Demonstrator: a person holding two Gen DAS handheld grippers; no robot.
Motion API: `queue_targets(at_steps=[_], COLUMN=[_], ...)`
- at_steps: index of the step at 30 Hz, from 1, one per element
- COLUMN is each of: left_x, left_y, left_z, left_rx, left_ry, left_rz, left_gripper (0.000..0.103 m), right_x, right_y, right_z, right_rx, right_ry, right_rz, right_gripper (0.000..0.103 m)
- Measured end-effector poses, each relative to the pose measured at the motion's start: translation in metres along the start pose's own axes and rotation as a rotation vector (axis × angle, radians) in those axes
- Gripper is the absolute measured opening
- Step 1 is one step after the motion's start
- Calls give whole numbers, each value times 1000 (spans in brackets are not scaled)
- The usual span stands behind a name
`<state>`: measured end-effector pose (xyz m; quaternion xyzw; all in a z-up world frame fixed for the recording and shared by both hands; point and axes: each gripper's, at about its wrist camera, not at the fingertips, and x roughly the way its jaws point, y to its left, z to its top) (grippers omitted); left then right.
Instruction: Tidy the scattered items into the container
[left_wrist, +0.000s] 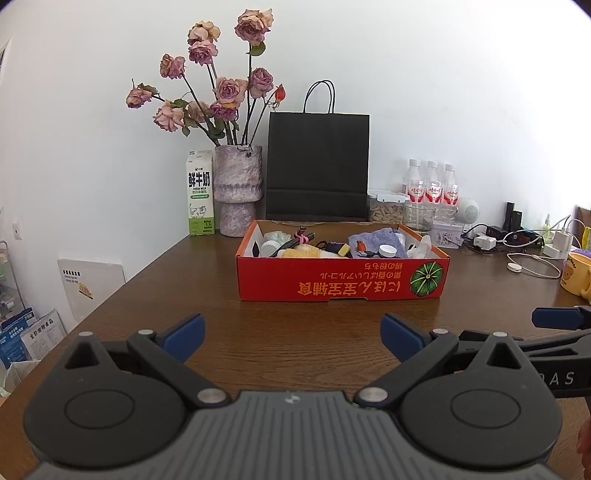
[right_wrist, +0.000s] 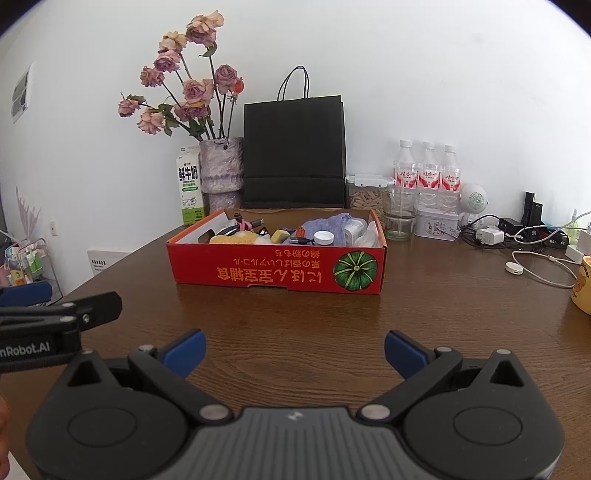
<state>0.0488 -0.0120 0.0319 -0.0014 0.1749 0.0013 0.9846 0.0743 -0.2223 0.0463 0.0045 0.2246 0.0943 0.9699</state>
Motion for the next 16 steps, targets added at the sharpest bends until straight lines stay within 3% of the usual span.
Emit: queue_targets(at_steps=[16], left_x=[3], left_y=[5], left_z=[-1], left_rx=[-13], left_ry=[17], left_rz=[-10], left_gripper=[103], right_x=[-2], right_y=[1], right_z=[2], right_rx=[-1], right_ry=[-4], right_rz=[-2], right_gripper=[103])
